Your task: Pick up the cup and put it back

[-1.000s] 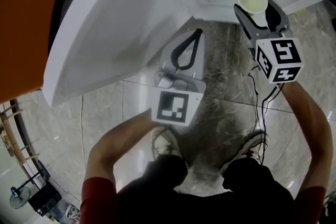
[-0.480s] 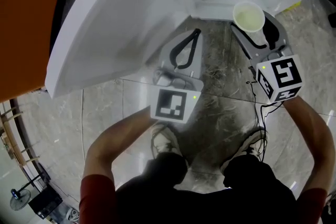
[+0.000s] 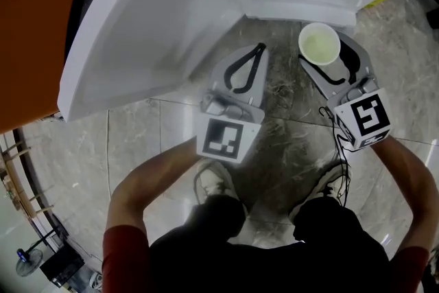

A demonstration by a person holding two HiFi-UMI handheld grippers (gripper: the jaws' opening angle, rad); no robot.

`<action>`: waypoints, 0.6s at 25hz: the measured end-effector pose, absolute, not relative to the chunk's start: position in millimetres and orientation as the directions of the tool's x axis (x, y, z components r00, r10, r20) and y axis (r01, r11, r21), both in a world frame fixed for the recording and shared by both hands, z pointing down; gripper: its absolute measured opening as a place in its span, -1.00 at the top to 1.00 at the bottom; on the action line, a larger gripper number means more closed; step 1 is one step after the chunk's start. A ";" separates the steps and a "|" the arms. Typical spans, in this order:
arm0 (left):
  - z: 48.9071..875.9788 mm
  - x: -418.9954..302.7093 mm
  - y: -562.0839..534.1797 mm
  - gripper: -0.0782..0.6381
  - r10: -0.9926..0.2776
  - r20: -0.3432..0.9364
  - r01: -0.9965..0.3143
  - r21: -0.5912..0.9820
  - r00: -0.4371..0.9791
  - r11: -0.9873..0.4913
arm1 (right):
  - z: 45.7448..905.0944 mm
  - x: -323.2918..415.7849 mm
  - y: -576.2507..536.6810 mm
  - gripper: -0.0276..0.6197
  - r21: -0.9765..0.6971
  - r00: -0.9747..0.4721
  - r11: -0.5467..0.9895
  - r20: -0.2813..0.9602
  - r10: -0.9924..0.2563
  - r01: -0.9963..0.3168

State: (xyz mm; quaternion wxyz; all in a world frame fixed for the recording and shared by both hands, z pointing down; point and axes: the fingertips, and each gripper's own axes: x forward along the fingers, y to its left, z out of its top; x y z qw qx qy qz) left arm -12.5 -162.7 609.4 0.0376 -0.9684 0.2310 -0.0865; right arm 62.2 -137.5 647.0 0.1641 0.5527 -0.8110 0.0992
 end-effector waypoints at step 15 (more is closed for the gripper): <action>651.5 -22.3 -121.1 0.78 -0.316 0.234 -0.305 -0.086 0.919 -0.949 | 694.5 24.5 -84.7 -0.03 -0.141 -0.463 0.450 0.441 -0.768 -0.882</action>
